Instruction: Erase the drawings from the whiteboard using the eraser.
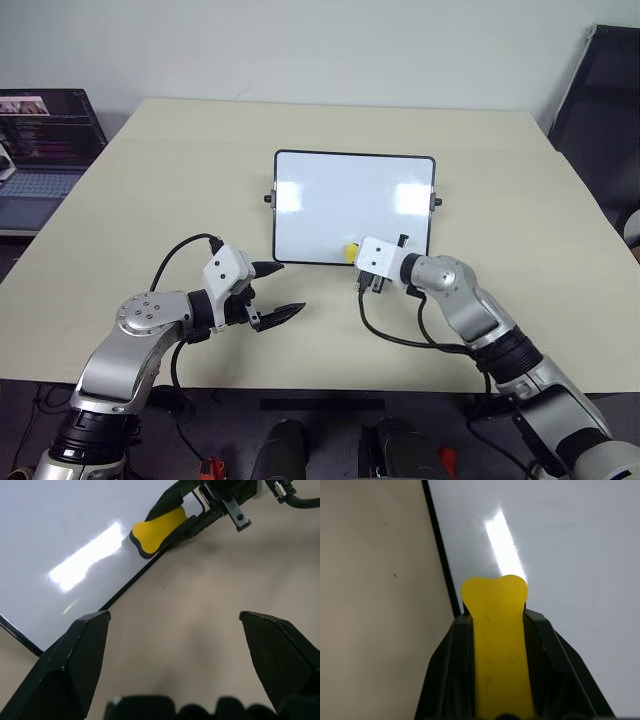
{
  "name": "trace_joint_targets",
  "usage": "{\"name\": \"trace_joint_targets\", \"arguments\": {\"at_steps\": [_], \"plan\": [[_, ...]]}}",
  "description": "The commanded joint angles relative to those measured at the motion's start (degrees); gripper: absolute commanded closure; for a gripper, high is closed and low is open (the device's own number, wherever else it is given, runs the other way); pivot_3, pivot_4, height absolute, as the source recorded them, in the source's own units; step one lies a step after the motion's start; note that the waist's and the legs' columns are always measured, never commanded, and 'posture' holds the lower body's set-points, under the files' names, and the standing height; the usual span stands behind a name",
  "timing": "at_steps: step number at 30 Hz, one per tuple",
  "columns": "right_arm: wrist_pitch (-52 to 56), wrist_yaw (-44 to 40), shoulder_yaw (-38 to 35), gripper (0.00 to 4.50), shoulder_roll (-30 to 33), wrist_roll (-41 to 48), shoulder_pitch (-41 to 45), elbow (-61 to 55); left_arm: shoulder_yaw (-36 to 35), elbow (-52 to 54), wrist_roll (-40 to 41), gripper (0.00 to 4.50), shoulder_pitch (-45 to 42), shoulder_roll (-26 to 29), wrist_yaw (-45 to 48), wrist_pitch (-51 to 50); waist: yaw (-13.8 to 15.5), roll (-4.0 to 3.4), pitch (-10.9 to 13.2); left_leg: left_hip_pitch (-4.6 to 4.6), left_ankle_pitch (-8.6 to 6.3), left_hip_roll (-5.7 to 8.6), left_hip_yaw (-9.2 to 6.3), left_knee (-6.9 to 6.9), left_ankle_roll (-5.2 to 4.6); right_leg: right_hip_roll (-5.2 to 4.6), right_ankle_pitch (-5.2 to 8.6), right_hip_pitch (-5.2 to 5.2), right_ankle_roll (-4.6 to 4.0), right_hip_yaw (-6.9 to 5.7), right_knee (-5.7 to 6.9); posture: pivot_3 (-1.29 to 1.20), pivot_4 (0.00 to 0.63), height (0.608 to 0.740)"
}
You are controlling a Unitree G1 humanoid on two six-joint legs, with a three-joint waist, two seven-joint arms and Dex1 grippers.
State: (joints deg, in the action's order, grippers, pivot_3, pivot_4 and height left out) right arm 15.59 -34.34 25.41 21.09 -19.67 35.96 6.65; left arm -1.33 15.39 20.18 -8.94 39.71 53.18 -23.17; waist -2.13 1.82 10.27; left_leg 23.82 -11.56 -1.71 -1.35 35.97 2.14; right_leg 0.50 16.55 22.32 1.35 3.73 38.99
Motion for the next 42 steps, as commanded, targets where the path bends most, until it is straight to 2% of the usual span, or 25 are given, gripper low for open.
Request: {"name": "trace_joint_targets", "arguments": {"at_steps": [1,5,9,14,21,28,33,38,42], "plan": [[-0.96,4.14,-4.37,3.53,-0.45,-0.36,4.14,1.6,0.08,1.45,0.39,0.0,-0.5,-0.12,-0.08,0.66,0.01,0.0,0.0,0.0,0.0,0.0,0.0,0.0,0.0,0.0,0.0,0.0,0.0,-0.01,0.0,0.0,0.15,0.74],[-1.64,7.82,-7.28,3.53,-0.79,0.35,7.55,5.68,0.18,1.61,0.52,0.0,-0.75,-0.13,-0.11,0.43,0.06,0.0,0.0,0.0,0.0,0.0,0.01,0.0,0.0,0.0,-0.02,0.01,-0.02,0.0,0.0,0.0,0.15,0.74],[-1.12,5.79,-7.71,3.53,-0.41,1.54,7.59,6.9,0.2,1.69,0.63,0.0,-0.69,-0.07,-0.24,0.35,0.11,0.0,0.0,0.01,-0.01,0.01,0.0,-0.06,0.0,0.0,-0.04,0.01,-0.08,0.0,-0.01,0.0,0.15,0.74],[2.2,-1.48,-5.32,3.53,0.41,3.13,3.7,2.59,0.07,1.93,0.77,0.0,-0.58,-0.07,-0.5,0.22,0.13,0.01,-0.01,-0.01,-0.01,0.0,-0.01,-0.07,0.0,0.0,-0.03,-0.01,-0.08,-0.01,-0.01,0.0,0.15,0.74],[6.17,0.21,-10.27,3.53,-2.15,7.23,1.05,-4.82,-1.47,1.57,3.51,0.0,-2.98,-1.44,-2.03,-2.31,0.17,0.0,0.0,0.0,0.0,-0.02,-0.02,0.0,0.0,0.0,-0.02,-0.01,-0.05,-0.01,0.02,0.0,0.15,0.74],[22.18,3.33,-22.2,3.53,-5.87,16.74,-7.54,-24.59,-0.4,-1.6,4.31,0.0,-8.91,-2.57,-1.06,-2.12,0.48,-0.01,0.01,0.1,-0.01,0.03,-0.11,-0.05,0.01,0.1,-0.02,0.0,-0.05,-0.09,-0.01,0.0,0.15,0.74],[37.12,7.91,-31.56,3.53,-6.57,19.46,-19.08,-40.72,3.78,-6.26,3.2,0.0,-16.0,-3.98,3.39,0.22,1.08,0.0,0.0,0.13,-0.02,0.1,-0.17,-0.04,0.02,0.06,0.02,-0.02,0.0,-0.17,-0.03,0.0,0.15,0.74],[45.65,13.35,-35.6,3.53,-9.48,20.6,-23.72,-44.67,9.31,-12.51,1.57,0.0,-22.44,-5.78,10.58,4.05,-0.09,-0.05,0.03,0.0,-0.02,0.08,0.01,-0.04,0.02,0.21,0.14,0.01,0.23,-0.08,0.0,0.0,0.15,0.74],[47.21,17.23,-37.78,3.53,-12.03,21.33,-22.5,-42.01,12.94,-16.73,0.3,0.0,-27.2,-7.92,15.46,6.58,-0.48,-0.07,0.03,-0.02,-0.01,0.08,0.05,-0.03,0.02,0.37,0.14,0.02,0.2,-0.01,0.04,0.0,0.15,0.74]]}}
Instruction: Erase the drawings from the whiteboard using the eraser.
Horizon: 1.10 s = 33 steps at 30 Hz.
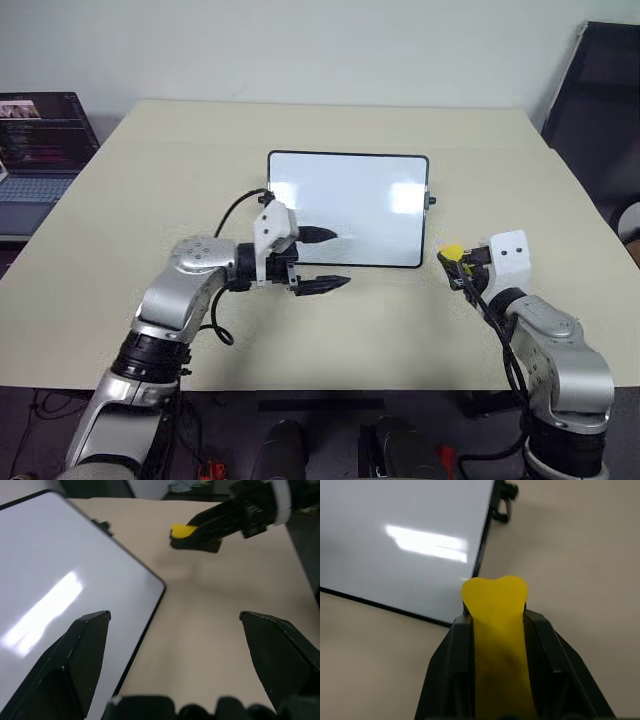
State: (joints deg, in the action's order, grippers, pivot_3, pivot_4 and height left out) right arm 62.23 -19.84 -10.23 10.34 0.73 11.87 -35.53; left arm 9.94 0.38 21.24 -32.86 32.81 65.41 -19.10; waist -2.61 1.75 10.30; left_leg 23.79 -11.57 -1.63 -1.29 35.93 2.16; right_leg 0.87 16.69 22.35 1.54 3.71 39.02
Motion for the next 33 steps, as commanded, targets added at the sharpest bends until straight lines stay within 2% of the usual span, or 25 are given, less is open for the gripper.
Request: {"name": "trace_joint_targets", "arguments": {"at_steps": [1,9,16,26,27,33], "plan": [[0.64,3.7,-2.78,3.53,-1.8,1.15,2.19,1.3,2.45,-2.7,-1.08,0.0,-4.41,-1.68,4.27,3.12,-0.02,0.0,0.0,0.01,0.0,0.01,-0.01,0.0,0.0,0.01,0.01,0.0,-0.01,0.01,-0.01,0.0,0.15,0.74],[-1.74,7.51,-6.16,3.53,-2.51,3.23,4.76,8.3,5.17,-5.86,-2.94,0.0,-8.55,-5.93,7.22,5.6,0.03,0.0,0.0,0.1,-0.01,0.03,0.03,0.0,-0.01,-0.06,0.01,0.02,0.02,0.05,-0.06,0.0,0.15,0.74],[-5.38,8.35,-6.01,3.53,-0.43,4.34,5.47,13.56,5.41,-5.73,-3.61,0.0,-8.06,-7.26,7.22,5.91,-0.26,0.0,0.0,0.1,-0.01,0.04,0.01,-0.01,-0.01,-0.04,0.02,0.02,0.02,0.06,-0.04,0.0,0.15,0.74],[-9.06,8.82,-5.79,0.18,1.65,6.24,5.7,16.1,5.08,-6.28,-6.1,0.0,-5.76,-7.5,4.81,8.14,-0.24,0.0,0.0,0.1,-0.01,0.02,0.0,-0.01,-0.01,-0.04,0.01,0.02,0.02,0.11,-0.04,0.0,0.15,0.74],[-9.67,9.0,-6.06,0.04,1.67,6.43,5.88,15.27,4.67,-6.28,-6.36,0.0,-5.44,-7.5,4.07,8.3,-0.24,0.0,0.0,0.11,-0.01,0.02,0.0,-0.01,-0.01,-0.04,0.02,0.02,0.02,0.11,-0.04,0.0,0.15,0.74],[-8.73,7.72,-6.96,0.04,0.94,11.1,3.57,3.86,-1.26,-1.16,-6.26,0.0,2.47,-4.66,-4.09,5.92,-0.6,-0.02,0.01,0.09,-0.01,-0.04,-0.04,-0.03,-0.01,-0.03,0.02,0.03,0.02,0.18,-0.03,0.0,0.15,0.74]]}}
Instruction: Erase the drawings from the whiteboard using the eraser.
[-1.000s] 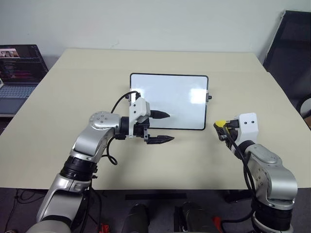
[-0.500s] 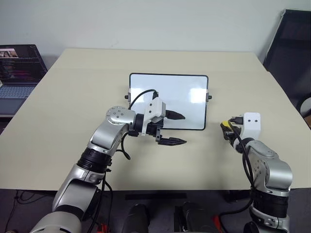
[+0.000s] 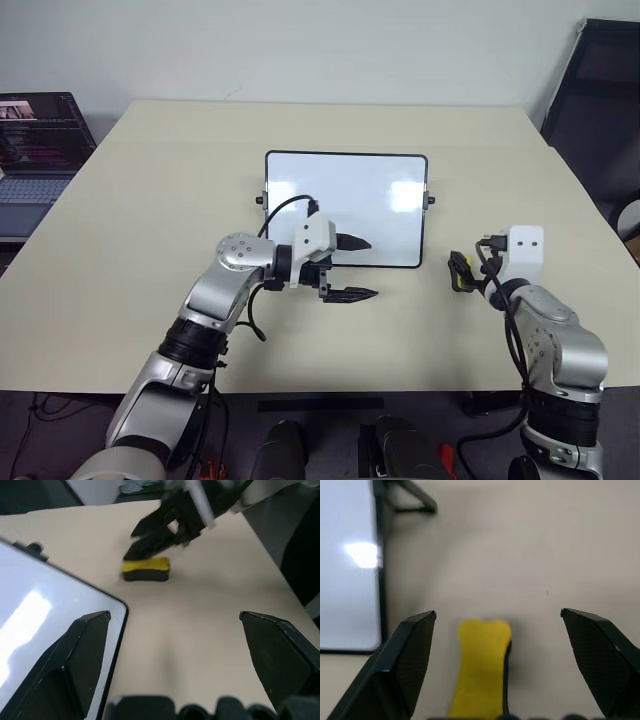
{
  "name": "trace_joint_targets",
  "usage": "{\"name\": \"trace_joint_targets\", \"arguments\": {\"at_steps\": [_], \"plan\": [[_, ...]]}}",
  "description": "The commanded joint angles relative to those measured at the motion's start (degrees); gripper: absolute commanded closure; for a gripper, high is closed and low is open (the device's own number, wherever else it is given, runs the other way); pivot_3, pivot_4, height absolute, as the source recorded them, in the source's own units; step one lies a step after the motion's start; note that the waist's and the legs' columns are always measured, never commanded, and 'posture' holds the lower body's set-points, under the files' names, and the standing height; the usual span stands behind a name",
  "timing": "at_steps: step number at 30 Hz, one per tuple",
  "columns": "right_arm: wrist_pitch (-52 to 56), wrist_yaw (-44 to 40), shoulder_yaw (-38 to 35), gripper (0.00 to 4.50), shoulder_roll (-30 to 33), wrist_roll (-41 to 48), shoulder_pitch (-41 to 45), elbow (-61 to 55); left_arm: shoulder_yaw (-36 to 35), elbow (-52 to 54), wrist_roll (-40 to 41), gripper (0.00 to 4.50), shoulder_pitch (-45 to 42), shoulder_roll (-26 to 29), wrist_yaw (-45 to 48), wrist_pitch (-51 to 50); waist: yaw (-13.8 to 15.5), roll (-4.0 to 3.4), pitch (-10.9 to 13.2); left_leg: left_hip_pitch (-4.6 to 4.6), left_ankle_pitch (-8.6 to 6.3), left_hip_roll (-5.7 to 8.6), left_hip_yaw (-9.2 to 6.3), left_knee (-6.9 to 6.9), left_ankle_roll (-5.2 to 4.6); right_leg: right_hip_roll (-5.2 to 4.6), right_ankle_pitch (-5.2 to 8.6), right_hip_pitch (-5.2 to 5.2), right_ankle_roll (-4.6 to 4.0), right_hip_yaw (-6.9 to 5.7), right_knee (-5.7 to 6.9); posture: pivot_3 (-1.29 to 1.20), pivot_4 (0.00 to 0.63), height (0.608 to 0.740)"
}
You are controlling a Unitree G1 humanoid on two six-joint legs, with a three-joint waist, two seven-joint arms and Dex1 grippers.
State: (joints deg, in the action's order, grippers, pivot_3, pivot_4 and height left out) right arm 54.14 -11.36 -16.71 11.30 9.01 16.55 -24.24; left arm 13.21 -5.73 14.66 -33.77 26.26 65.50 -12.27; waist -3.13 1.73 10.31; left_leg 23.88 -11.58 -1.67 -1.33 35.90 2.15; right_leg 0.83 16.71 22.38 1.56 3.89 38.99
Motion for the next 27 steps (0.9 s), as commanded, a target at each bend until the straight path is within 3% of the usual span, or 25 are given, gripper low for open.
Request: {"name": "trace_joint_targets", "arguments": {"at_steps": [1,5,11,15,22,27], "plan": [[-0.48,-0.9,0.11,0.04,-0.06,3.31,-2.2,-9.2,-5.8,6.58,0.32,0.0,5.35,2.44,-6.13,-1.86,-0.15,0.0,0.0,0.0,0.0,-0.04,-0.03,-0.01,0.0,0.0,0.0,0.01,0.0,0.01,0.0,0.0,0.15,0.74],[-4.84,-1.26,5.56,0.04,-0.1,2.46,-9.51,-14.65,-13.58,16.57,1.01,0.0,15.38,1.67,-19.19,-8.54,0.01,0.0,0.0,0.02,0.0,-0.13,-0.13,-0.07,0.0,-0.1,0.01,0.0,0.0,-0.04,-0.02,0.0,0.15,0.74],[-32.1,2.09,9.74,0.04,-4.23,-3.61,-24.68,-12.25,-19.76,30.45,-4.74,0.0,30.0,-5.6,-39.72,-11.83,0.64,0.03,-0.02,-0.02,-0.01,0.01,-0.16,-0.01,0.0,-0.52,0.05,-0.07,0.12,0.0,-0.04,0.0,0.15,0.74],[-42.44,1.75,8.92,0.04,-6.15,-3.53,-32.91,-8.48,-20.43,33.13,-9.71,0.0,34.67,-9.48,-49.4,-11.77,1.14,0.06,-0.06,-0.11,0.0,-0.02,-0.13,0.03,0.0,-0.49,0.04,-0.12,0.13,-0.01,-0.03,0.0,0.15,0.74],[-44.25,-1.0,9.93,0.04,-4.66,-1.4,-37.66,-10.3,-21.04,32.6,-11.99,0.0,36.73,-10.2,-53.82,-11.61,1.32,0.06,-0.11,-0.15,0.01,-0.05,-0.1,0.07,0.0,-0.48,0.08,-0.11,0.0,0.07,0.0,0.0,0.15,0.74],[-41.81,-0.2,8.37,0.04,-3.74,-0.32,-35.34,-9.47,-21.15,32.69,-11.84,0.0,36.05,-11.41,-56.11,-12.88,1.37,0.06,-0.11,-0.11,0.0,-0.04,-0.1,0.03,0.0,-0.48,0.07,-0.1,0.04,0.02,-0.03,0.0,0.15,0.74]]}}
